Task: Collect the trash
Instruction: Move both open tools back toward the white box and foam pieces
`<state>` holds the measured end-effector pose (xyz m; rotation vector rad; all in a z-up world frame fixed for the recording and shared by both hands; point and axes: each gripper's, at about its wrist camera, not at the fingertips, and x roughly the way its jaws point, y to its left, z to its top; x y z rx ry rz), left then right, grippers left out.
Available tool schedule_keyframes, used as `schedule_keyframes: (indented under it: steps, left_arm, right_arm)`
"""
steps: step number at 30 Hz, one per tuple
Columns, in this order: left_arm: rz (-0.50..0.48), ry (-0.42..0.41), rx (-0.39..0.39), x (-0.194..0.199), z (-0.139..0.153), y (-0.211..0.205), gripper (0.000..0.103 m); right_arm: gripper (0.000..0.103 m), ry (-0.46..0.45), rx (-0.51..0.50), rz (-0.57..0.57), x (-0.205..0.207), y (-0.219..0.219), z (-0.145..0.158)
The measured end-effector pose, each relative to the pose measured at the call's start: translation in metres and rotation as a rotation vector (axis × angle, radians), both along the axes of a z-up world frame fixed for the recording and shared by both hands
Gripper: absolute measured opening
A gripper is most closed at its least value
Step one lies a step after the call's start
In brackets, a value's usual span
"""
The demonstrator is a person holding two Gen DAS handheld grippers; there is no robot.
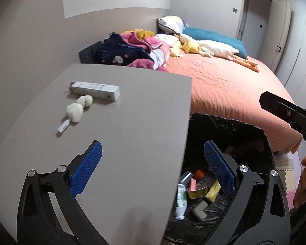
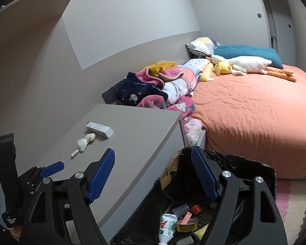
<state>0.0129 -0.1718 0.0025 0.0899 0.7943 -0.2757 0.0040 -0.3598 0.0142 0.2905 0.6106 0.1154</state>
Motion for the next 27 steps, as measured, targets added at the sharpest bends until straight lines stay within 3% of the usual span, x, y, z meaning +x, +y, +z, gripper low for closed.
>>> schedule_keyframes:
  steps: [27]
  left_arm:
    - [0.136,0.023,0.006,0.068,-0.024,0.087,0.097]
  right_arm:
    - [0.078,0.089,-0.043,0.136,0.088,0.084,-0.032]
